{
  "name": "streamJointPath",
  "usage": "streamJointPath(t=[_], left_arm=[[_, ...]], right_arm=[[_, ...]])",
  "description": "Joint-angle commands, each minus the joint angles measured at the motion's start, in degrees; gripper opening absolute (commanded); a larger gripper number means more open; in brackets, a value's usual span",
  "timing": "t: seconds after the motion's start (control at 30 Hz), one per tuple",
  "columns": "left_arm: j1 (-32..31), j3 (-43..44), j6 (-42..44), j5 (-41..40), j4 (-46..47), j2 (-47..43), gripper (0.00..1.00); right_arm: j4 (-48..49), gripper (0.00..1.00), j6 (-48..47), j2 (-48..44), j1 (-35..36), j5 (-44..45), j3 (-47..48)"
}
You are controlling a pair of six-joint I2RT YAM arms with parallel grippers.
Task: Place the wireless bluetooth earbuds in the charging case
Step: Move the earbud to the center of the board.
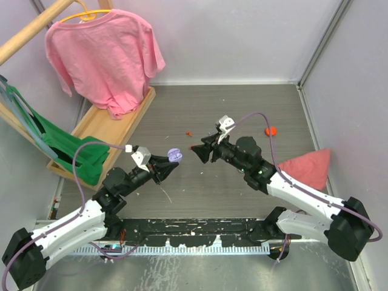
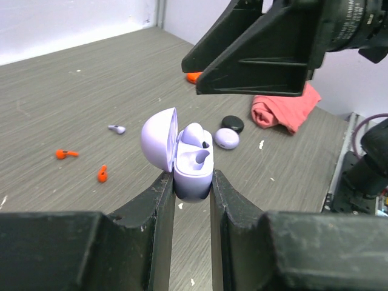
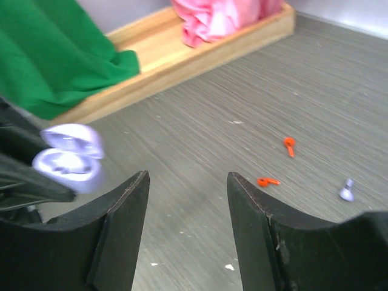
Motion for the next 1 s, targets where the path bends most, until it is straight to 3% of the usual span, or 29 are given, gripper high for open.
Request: streamJointPath(t=[0.0,0.37,0.7,0.97], left_arm=[[0.21,0.43,3.57,-5.87,-4.82,-3.32,0.0],[0.25,-1.65,6.04,-10.55,-8.26,-5.8,0.0],[0.21,-1.75,6.62,-12.65,-11.21,-8.32,0.0],[0.2,-2.0,6.91,-13.43,-11.25,-8.19,0.0]], right_arm=[[-6.87,0.6,-0.48,4.94,-4.15,3.23,4.29],[-6.38,0.55,1.56,21.51,-14.03,7.43,7.96],[-3.73,0.43,0.59,40.3,-17.28,9.14,18.15],[-4.93,0.39,-1.45,48.46,-17.35,9.71,25.62]])
